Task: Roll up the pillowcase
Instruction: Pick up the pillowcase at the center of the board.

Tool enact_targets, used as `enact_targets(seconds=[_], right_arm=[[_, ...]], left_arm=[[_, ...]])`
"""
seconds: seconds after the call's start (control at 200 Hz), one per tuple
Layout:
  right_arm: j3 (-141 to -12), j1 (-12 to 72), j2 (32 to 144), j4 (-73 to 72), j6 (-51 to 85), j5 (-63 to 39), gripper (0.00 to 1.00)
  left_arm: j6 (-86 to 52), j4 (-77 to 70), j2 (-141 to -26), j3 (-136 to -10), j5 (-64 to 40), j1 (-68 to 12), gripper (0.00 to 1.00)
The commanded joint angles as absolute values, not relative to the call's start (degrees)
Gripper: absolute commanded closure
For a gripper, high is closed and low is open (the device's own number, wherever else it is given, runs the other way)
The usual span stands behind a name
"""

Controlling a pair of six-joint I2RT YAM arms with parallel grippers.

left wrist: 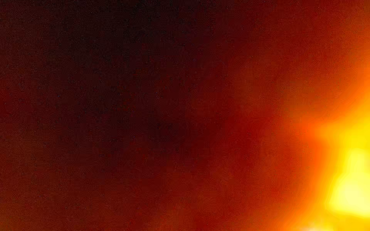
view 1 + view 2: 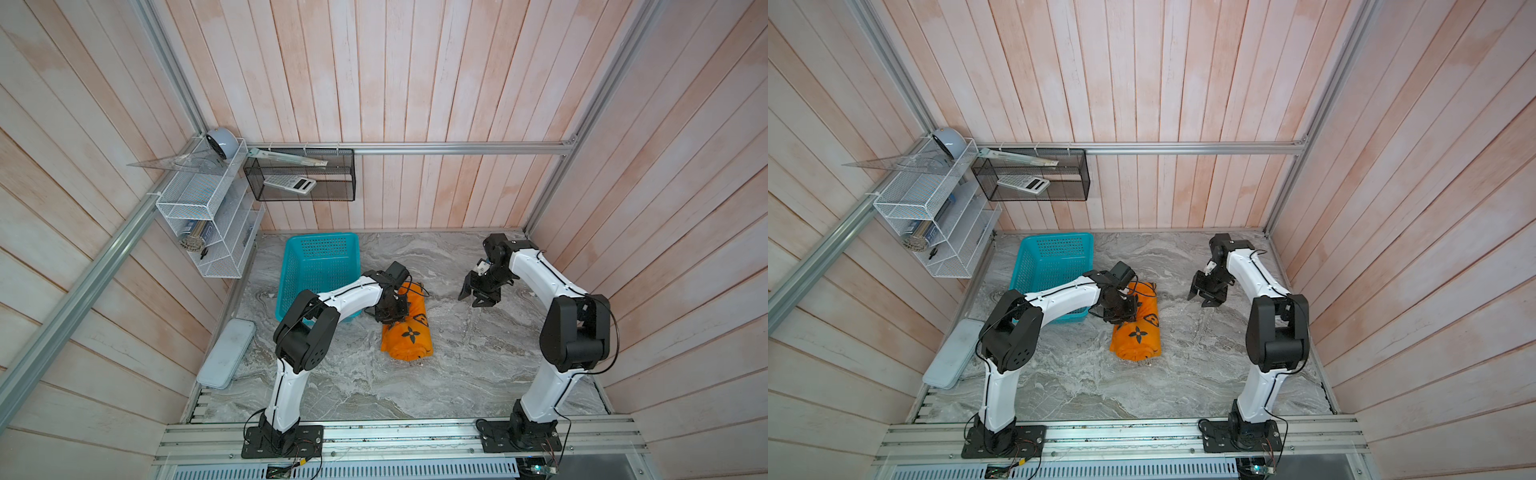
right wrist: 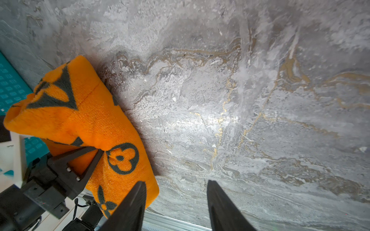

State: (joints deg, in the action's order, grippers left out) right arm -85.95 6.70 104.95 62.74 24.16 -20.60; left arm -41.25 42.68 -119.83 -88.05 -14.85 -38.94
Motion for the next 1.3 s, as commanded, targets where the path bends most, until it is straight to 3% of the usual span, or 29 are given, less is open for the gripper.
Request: enact_targets(seconds=[0.0,0.09,0.455,0.805,1.295], right_arm=[[-83.28,5.40,103.13,62.34,24.70,-20.85,0.46],[-81.55,4.52,102.42,61.32,24.71,-21.18,0.46],[-77.10,0.63,100.64,56.75,26.78,-23.31,0.48],[-76.27,0.00,100.92,54.84,28.02,-24.17,0.49],[-77.52,0.00,102.17,53.78,28.92,-24.74,0.49]], left_arm=[[-39.20,52.36,-127.08,-83.67,-12.39,-39.62,0.86],[-38.80,51.65,-126.76,-83.91,-13.00,-39.64,1.00],[-33.65,49.65,-120.73,-91.52,-18.94,-39.37,1.00],[-32.21,56.68,-116.48,-103.01,-17.72,-39.40,1.00],[-31.74,53.70,-111.42,-104.59,-21.10,-38.42,1.00]])
